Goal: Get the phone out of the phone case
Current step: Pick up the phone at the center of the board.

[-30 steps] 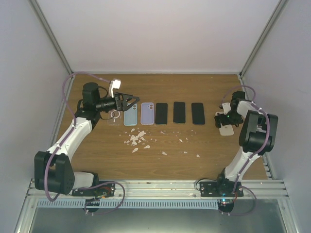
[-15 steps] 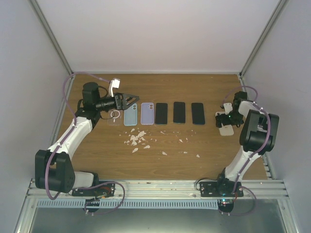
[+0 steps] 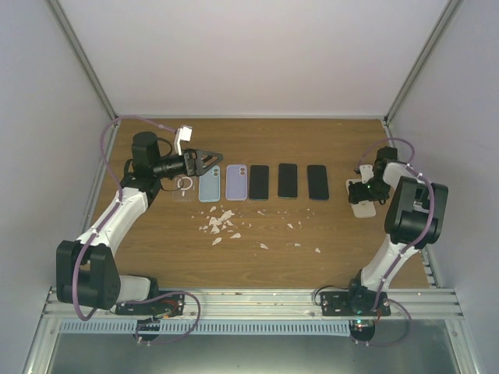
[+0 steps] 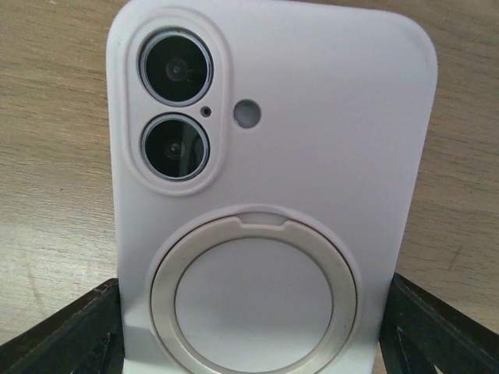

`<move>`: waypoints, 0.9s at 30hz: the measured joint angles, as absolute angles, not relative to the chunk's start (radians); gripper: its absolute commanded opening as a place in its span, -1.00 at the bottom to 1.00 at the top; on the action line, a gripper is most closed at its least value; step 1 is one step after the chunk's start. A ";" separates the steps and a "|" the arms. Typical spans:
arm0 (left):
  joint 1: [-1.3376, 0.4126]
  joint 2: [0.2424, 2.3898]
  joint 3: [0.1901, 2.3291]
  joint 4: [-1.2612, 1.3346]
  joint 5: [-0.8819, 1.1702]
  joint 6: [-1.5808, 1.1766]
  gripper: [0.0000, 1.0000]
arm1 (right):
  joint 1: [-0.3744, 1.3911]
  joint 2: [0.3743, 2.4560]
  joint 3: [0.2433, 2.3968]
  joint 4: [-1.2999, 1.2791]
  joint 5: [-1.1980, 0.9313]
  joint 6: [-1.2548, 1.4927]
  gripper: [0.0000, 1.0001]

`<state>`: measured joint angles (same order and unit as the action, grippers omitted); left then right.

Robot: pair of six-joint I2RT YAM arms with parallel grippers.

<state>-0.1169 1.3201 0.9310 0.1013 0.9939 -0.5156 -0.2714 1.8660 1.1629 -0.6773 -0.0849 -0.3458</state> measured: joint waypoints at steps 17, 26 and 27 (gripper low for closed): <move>-0.117 1.320 0.931 0.094 0.979 -0.501 0.98 | -0.258 1.782 1.116 -0.746 -0.089 -0.397 0.30; -0.117 1.320 0.918 0.086 0.965 -0.475 0.98 | -0.173 1.618 1.115 -0.798 -0.168 -0.452 0.24; -0.117 1.320 0.914 0.085 0.964 -0.471 0.98 | -0.157 1.602 1.116 -0.802 -0.184 -0.457 0.23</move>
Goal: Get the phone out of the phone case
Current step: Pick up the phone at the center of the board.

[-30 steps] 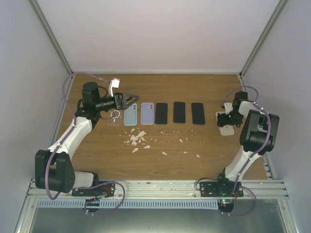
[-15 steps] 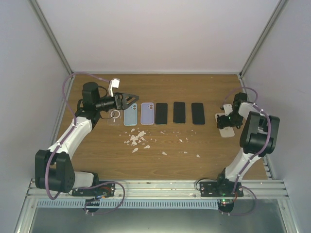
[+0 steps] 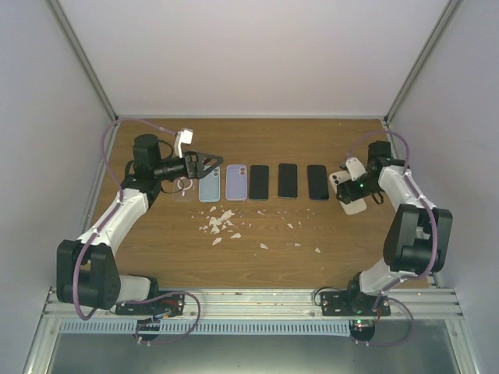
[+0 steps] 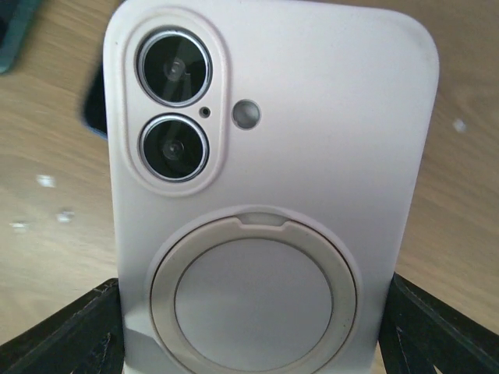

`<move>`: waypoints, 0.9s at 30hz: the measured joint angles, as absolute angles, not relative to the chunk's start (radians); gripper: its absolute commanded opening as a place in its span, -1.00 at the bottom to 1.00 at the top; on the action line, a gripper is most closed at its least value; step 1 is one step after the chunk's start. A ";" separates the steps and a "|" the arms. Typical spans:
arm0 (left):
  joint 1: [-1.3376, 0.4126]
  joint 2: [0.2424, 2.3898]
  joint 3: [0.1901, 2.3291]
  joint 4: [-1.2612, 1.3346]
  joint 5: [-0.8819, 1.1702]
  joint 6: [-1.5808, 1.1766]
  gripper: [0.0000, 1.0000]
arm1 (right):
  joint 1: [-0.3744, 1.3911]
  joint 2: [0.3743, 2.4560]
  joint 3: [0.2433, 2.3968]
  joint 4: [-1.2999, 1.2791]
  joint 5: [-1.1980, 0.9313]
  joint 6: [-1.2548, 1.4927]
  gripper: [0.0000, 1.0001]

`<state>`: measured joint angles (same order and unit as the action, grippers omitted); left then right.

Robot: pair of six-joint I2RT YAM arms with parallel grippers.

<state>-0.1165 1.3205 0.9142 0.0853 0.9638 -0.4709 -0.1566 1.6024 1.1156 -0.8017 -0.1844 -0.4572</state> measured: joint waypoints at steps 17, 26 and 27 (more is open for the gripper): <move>-0.127 1.225 1.085 -0.408 1.105 0.331 0.98 | 0.127 1.464 1.257 -0.951 -0.596 -0.580 0.08; -0.207 1.080 1.141 -0.717 1.133 1.143 0.89 | 0.305 1.428 1.275 -1.016 -0.738 -0.621 0.04; -0.226 1.084 1.153 -0.741 1.128 1.208 0.87 | 0.323 1.427 1.276 -1.020 -0.748 -0.621 0.04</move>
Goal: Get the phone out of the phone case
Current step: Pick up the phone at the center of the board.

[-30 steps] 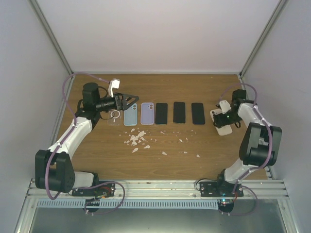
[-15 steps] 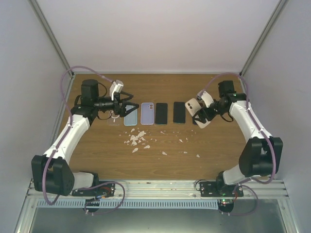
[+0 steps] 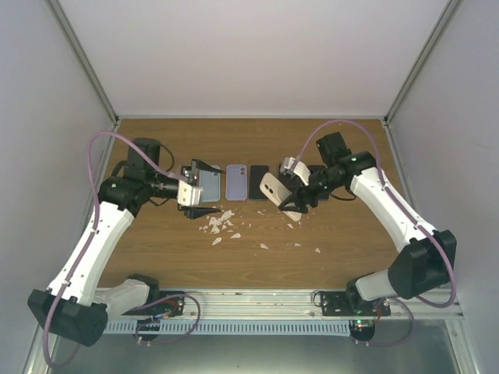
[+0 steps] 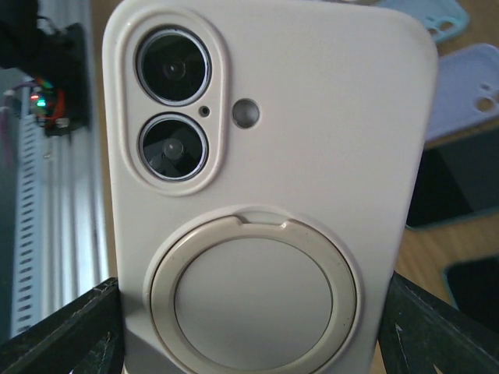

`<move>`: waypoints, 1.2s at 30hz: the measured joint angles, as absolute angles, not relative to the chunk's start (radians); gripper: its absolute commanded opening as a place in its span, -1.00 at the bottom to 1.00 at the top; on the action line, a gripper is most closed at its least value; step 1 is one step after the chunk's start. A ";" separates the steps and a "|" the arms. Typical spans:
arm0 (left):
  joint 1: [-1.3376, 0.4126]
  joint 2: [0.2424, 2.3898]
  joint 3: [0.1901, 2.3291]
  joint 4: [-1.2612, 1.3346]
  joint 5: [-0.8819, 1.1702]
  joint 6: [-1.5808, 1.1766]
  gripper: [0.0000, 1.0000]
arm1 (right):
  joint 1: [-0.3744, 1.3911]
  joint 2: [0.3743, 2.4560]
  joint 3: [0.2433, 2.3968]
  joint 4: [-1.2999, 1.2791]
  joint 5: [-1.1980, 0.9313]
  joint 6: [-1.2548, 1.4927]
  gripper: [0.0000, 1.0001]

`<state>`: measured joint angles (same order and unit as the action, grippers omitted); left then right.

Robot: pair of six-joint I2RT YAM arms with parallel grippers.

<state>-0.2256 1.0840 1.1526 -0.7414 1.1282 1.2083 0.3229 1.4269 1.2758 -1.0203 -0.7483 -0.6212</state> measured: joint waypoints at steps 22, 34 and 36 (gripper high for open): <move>-0.567 1.182 1.222 -0.850 0.916 1.753 0.05 | 0.628 1.422 1.368 -1.100 -0.871 -0.626 -0.02; -0.603 1.208 1.225 -0.864 0.854 1.787 -0.90 | 0.647 1.430 1.382 -1.133 -0.890 -0.641 0.26; -0.606 1.208 1.227 -0.884 0.839 1.816 -1.00 | 0.645 1.428 1.382 -1.142 -0.891 -0.632 0.34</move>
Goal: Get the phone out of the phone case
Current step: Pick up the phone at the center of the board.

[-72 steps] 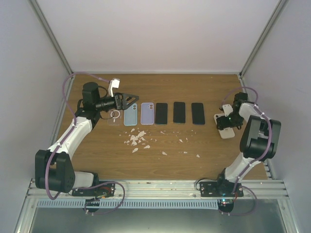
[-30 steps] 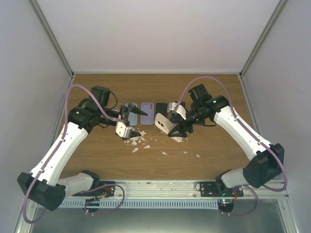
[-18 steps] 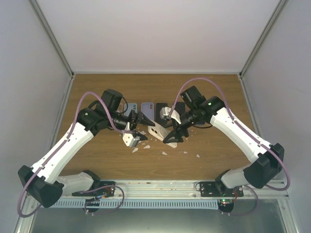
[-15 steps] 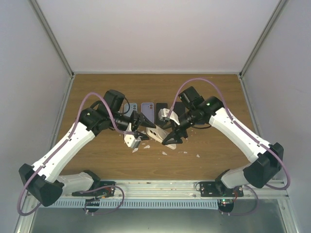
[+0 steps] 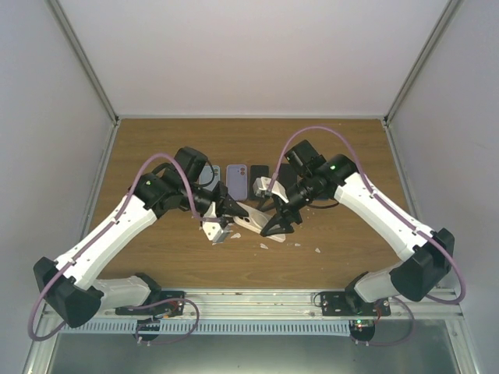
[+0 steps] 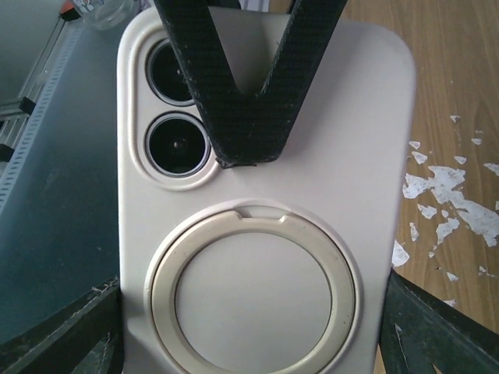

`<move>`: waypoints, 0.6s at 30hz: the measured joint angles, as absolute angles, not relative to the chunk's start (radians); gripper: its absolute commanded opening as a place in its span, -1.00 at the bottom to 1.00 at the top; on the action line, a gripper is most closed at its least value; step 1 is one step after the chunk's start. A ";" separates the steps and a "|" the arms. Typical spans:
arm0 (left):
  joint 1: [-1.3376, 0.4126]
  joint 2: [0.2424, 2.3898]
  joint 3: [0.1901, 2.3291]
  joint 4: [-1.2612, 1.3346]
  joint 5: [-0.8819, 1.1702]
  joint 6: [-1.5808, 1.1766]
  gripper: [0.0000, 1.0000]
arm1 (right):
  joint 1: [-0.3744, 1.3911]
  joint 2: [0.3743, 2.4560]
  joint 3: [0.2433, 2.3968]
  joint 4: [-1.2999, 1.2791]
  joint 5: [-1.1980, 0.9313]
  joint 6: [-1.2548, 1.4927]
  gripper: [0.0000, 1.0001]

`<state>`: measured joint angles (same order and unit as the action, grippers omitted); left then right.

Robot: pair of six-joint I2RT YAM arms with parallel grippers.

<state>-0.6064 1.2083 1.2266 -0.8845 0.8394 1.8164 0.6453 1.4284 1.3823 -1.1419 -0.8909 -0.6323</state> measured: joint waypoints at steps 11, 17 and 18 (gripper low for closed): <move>-0.607 1.208 1.241 -0.887 0.803 1.621 -0.99 | 0.505 1.301 1.382 -0.985 -0.763 -0.597 0.99; -0.607 1.231 1.267 -0.911 0.801 1.404 -0.95 | 0.489 1.182 1.380 -0.900 -0.698 -0.630 0.99; -0.607 1.246 1.287 -0.912 0.800 1.355 -0.94 | 0.490 1.168 1.377 -0.897 -0.694 -0.637 0.99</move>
